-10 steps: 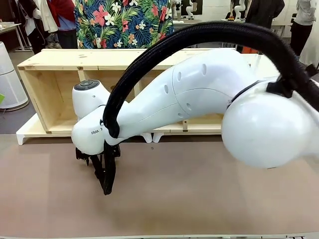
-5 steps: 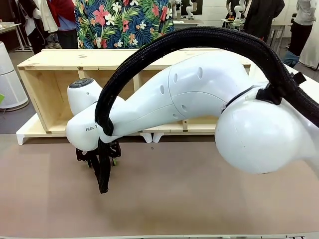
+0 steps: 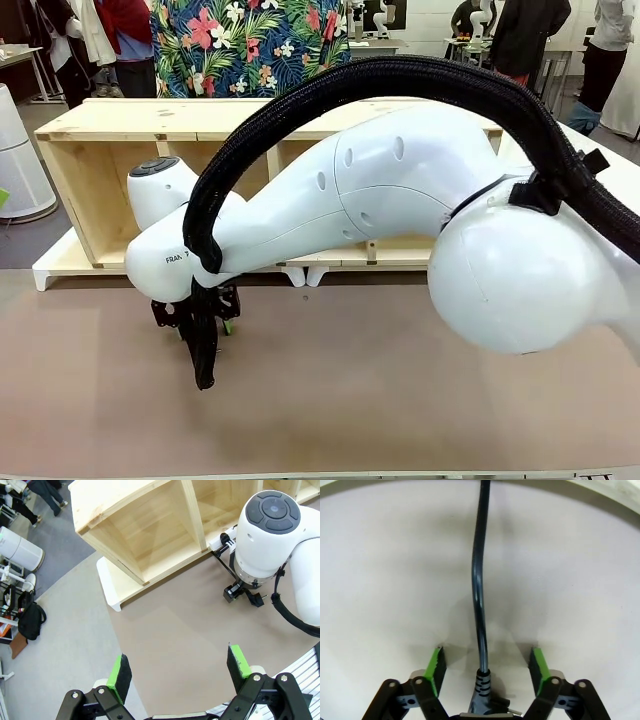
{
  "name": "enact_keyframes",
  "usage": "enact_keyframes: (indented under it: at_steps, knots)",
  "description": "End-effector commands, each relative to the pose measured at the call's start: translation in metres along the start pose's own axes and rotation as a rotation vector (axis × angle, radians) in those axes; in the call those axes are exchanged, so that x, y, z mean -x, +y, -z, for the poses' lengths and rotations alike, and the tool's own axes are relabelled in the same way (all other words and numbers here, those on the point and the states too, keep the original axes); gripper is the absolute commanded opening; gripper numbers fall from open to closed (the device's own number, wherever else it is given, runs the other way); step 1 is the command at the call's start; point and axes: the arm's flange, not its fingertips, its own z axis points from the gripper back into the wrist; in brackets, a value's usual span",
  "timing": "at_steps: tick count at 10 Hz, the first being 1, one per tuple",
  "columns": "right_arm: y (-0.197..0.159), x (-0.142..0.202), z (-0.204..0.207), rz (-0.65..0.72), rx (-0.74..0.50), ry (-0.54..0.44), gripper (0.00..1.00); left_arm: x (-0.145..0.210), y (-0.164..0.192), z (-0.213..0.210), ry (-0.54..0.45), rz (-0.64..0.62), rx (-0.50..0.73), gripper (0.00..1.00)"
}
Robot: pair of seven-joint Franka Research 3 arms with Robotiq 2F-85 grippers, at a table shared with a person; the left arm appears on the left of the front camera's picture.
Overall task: Perform cable management.
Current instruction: When the cord part of the Power Cable appears at the lower middle area of the table and stops, grasp the cord part of the Power Cable.
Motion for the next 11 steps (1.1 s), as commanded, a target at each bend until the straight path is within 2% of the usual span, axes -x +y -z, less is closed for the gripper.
enact_keyframes:
  at_steps: [1, 2, 3, 4, 5, 6, 7, 8, 11]
  knots:
    - [0.0057, -0.0046, 0.0014, -0.016, 0.022, -0.023, 0.68, -0.0002, 0.0009, -0.0003, -0.003, -0.004, -0.002, 1.0]
    - [0.0058, -0.0049, 0.0014, -0.016, 0.02, -0.026, 0.61, -0.0002, 0.0009, -0.0003, -0.003, -0.004, -0.002, 1.0]
    - [0.0056, -0.0048, 0.0012, -0.018, 0.02, -0.028, 0.48, -0.0002, 0.0009, -0.0003, -0.003, -0.004, -0.002, 1.0]
    - [0.0056, -0.0044, 0.0013, -0.021, 0.018, -0.032, 0.41, -0.0002, 0.0009, -0.0003, -0.003, -0.004, -0.002, 1.0]
    - [0.0056, -0.0045, 0.0016, -0.023, 0.016, -0.033, 0.28, -0.0002, 0.0009, -0.0003, -0.003, -0.004, -0.002, 1.0]
    - [0.0052, -0.0041, 0.0017, -0.023, 0.013, -0.033, 0.21, -0.0002, 0.0009, -0.0003, -0.003, -0.004, -0.002, 1.0]
    - [0.0049, -0.0038, 0.0019, -0.023, 0.012, -0.032, 0.08, -0.0002, 0.0009, -0.0003, -0.003, -0.004, -0.002, 1.0]
    - [0.0048, -0.0033, 0.002, -0.024, 0.01, -0.032, 0.01, -0.0002, 0.0009, -0.0003, -0.003, -0.004, -0.002, 1.0]
    - [0.0038, -0.0024, 0.0019, -0.025, 0.005, -0.029, 0.0, -0.0002, 0.0009, -0.0003, -0.003, -0.004, -0.002, 1.0]
